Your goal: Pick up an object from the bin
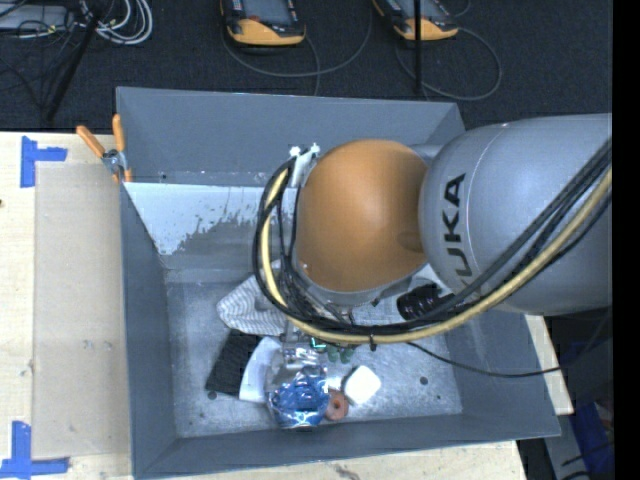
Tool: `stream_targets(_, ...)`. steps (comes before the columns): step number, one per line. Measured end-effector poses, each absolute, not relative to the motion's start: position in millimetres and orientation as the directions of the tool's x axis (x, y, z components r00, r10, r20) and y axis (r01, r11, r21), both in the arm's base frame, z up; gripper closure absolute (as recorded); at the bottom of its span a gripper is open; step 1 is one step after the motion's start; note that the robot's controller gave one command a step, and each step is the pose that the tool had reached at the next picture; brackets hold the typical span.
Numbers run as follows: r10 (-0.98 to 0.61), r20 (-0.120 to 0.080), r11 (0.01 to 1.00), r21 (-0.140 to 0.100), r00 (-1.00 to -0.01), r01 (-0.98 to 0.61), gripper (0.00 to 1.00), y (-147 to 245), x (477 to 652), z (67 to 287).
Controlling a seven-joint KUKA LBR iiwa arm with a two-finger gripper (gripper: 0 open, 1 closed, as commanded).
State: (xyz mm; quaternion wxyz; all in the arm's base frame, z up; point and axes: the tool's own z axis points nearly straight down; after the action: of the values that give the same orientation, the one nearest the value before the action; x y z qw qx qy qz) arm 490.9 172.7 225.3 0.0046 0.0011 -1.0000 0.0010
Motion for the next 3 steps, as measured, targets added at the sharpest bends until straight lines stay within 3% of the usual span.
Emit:
stream_targets(1, 0.001, 0.002, 1.0, 0.0, -1.0, 0.001, 0.0, 172, 492.7, 229)
stream_targets(2, -0.046, -0.006, 0.999, 0.001, -0.999, -0.046, 0.0, 172, 495.3, 185)
stream_targets(3, -0.096, -0.001, 0.995, 0.0, -0.995, -0.096, 0.0, 167, 502.0, 132)
